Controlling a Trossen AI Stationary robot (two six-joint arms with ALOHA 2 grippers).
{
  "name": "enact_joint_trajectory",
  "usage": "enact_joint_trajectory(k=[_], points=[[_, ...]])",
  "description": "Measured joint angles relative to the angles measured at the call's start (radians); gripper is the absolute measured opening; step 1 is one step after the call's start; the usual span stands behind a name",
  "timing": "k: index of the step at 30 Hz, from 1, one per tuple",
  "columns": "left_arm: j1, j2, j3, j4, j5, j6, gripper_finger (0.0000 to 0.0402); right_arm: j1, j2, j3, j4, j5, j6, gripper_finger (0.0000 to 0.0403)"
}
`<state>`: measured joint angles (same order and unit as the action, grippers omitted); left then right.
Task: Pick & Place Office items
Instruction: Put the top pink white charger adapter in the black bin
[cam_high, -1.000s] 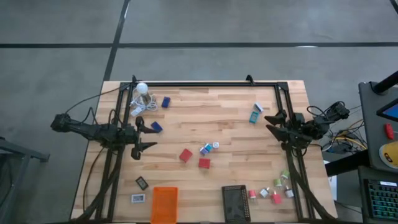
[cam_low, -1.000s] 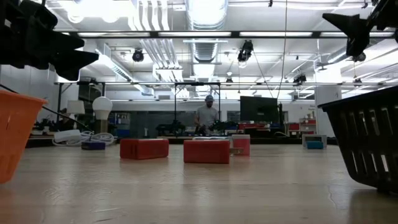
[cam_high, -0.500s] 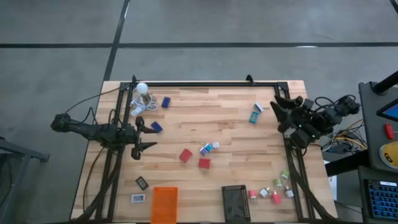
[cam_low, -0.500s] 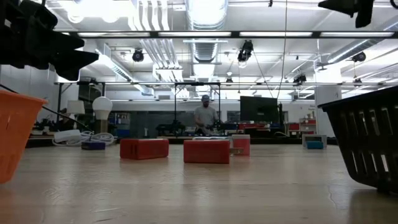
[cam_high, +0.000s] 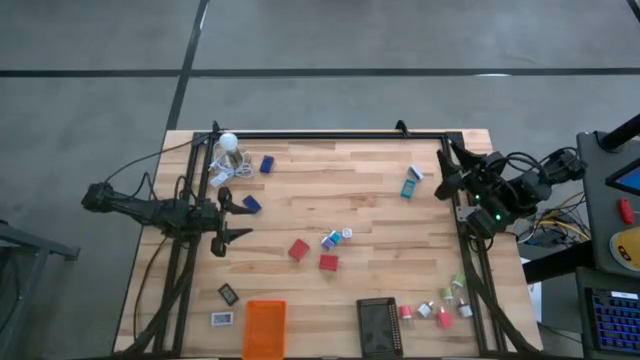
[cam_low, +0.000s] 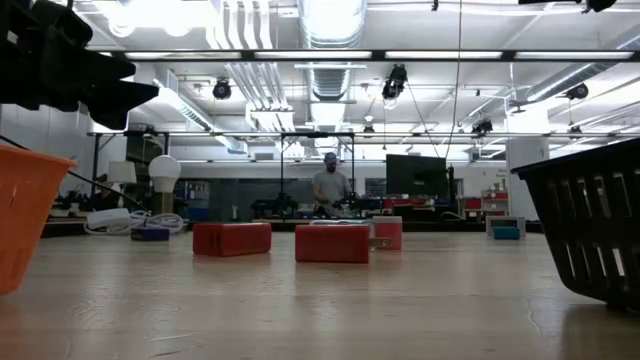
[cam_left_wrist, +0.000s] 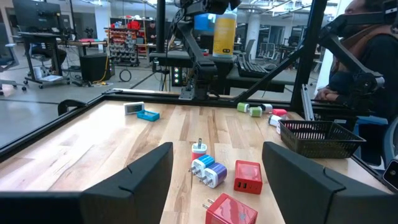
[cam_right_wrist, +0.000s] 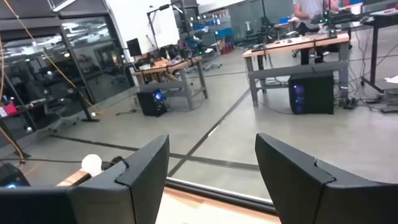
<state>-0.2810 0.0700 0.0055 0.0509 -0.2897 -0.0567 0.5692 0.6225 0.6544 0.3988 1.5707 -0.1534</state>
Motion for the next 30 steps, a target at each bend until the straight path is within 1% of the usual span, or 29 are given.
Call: enact_joint_trajectory(k=[6, 14, 16, 18, 22, 23, 27, 29, 30], points=[[0.0, 0.0, 0.0, 0.0, 0.0, 0.0, 0.0252, 0.0, 0.03, -0.011, 0.0, 0.0, 0.016, 0.0233], [0.0, 0.0, 0.0, 0.0, 0.0, 0.0, 0.0253, -0.001, 0.125, -0.014, 0.0, 0.0, 0.051, 0.0233], [0.0, 0.0, 0.0, 0.0, 0.0, 0.0, 0.0253, 0.0, 0.147, -0.014, 0.002, -0.009, 0.097, 0.0233], [0.0, 0.0, 0.0, 0.0, 0.0, 0.0, 0.0253, 0.0, 0.175, -0.028, -0.002, -0.065, 0.168, 0.0233], [0.0, 0.0, 0.0, 0.0, 0.0, 0.0, 0.0253, 0.0, 0.258, -0.056, -0.077, -0.284, 0.334, 0.0233], [0.0, 0.0, 0.0, 0.0, 0.0, 0.0, 0.0253, 0.0, 0.282, -0.06, -0.099, -0.321, 0.374, 0.0233], [0.0, 0.0, 0.0, 0.0, 0.0, 0.0, 0.0253, -0.002, 0.348, -0.061, -0.184, -0.372, 0.514, 0.0233], [0.0, 0.0, 0.0, 0.0, 0.0, 0.0, 0.0253, -0.011, 0.365, -0.056, -0.254, -0.436, 0.594, 0.0233], [0.0, 0.0, 0.0, 0.0, 0.0, 0.0, 0.0253, -0.019, 0.368, -0.05, -0.286, -0.485, 0.634, 0.0233]])
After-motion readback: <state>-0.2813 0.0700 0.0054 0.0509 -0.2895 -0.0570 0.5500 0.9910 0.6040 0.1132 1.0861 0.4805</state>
